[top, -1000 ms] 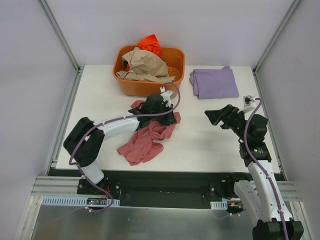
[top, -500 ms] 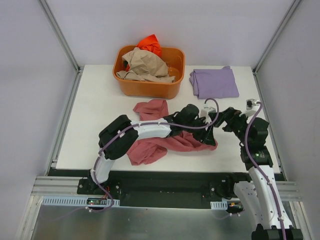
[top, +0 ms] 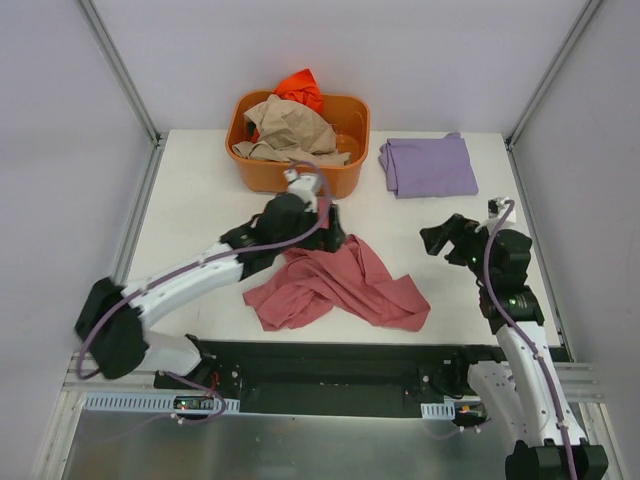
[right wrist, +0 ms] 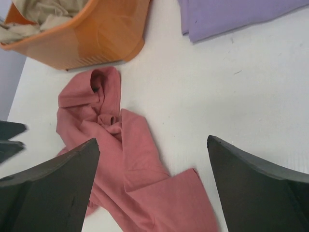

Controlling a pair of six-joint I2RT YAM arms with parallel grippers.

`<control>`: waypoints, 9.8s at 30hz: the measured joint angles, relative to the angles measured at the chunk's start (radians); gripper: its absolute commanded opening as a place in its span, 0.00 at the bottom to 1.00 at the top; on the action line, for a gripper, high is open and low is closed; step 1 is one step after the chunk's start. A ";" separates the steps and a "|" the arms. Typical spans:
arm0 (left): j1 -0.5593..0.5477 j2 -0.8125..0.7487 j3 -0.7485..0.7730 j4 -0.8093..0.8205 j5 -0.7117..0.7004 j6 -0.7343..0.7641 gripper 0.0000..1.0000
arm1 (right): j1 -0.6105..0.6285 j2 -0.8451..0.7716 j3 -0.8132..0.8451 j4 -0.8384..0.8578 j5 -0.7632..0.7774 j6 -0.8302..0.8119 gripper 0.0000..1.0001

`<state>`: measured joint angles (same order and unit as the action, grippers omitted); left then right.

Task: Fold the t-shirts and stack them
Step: Flatten out the tshirt

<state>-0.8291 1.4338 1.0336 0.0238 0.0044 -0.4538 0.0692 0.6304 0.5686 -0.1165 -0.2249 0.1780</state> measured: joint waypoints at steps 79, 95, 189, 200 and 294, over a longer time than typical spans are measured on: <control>0.274 -0.815 -0.202 -0.184 -0.509 -0.146 0.00 | 0.628 0.473 0.745 -0.016 0.785 -0.488 0.01; 0.274 -0.848 0.192 -0.057 -0.080 0.181 0.00 | 0.623 0.310 1.279 -0.312 0.364 -0.525 0.01; 0.578 -0.160 -0.346 -0.314 -0.371 -0.317 0.00 | 0.292 0.848 0.216 -0.420 0.351 0.031 0.96; 0.578 -0.162 -0.353 -0.263 -0.291 -0.317 0.00 | 0.188 1.184 0.650 -0.298 0.378 -0.125 0.96; 0.575 -0.505 0.306 -0.241 -0.108 -0.201 0.00 | 0.284 0.429 1.283 -0.489 0.710 -0.465 0.00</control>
<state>-0.2546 0.9283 1.3399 -0.2176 -0.1036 -0.6548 0.3534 1.0595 1.8515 -0.6060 0.4847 -0.2867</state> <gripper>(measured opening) 0.008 0.020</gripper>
